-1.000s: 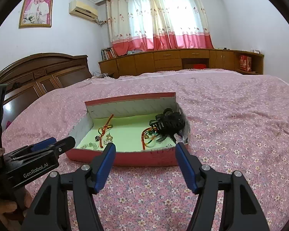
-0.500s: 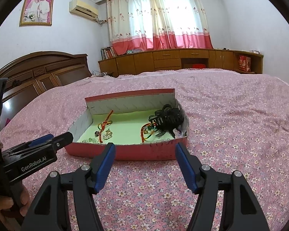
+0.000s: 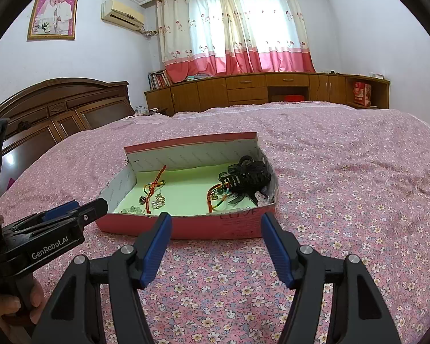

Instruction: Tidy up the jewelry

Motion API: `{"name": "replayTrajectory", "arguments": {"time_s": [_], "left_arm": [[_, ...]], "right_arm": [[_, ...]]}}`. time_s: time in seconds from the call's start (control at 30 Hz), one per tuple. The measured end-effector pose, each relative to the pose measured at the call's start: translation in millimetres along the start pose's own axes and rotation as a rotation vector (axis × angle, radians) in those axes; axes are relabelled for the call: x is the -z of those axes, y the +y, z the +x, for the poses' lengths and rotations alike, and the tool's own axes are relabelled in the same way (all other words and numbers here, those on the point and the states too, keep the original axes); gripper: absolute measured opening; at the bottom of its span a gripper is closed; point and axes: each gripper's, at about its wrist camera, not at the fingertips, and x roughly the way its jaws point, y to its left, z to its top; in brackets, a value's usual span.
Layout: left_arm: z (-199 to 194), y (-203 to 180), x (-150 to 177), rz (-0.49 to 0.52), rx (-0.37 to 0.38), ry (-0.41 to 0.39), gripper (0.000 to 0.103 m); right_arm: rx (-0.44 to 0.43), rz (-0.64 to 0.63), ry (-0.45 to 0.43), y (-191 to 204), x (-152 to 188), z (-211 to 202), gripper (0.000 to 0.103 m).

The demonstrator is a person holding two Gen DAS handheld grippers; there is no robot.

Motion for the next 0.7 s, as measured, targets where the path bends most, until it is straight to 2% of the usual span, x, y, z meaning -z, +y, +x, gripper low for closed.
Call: {"name": "replayTrajectory", "arguments": {"time_s": [0.7], "left_arm": [[0.8, 1.2, -0.3, -0.002, -0.001, 0.005, 0.051]], "right_arm": [[0.002, 0.004, 0.0, -1.3, 0.4, -0.1, 0.067]]}}
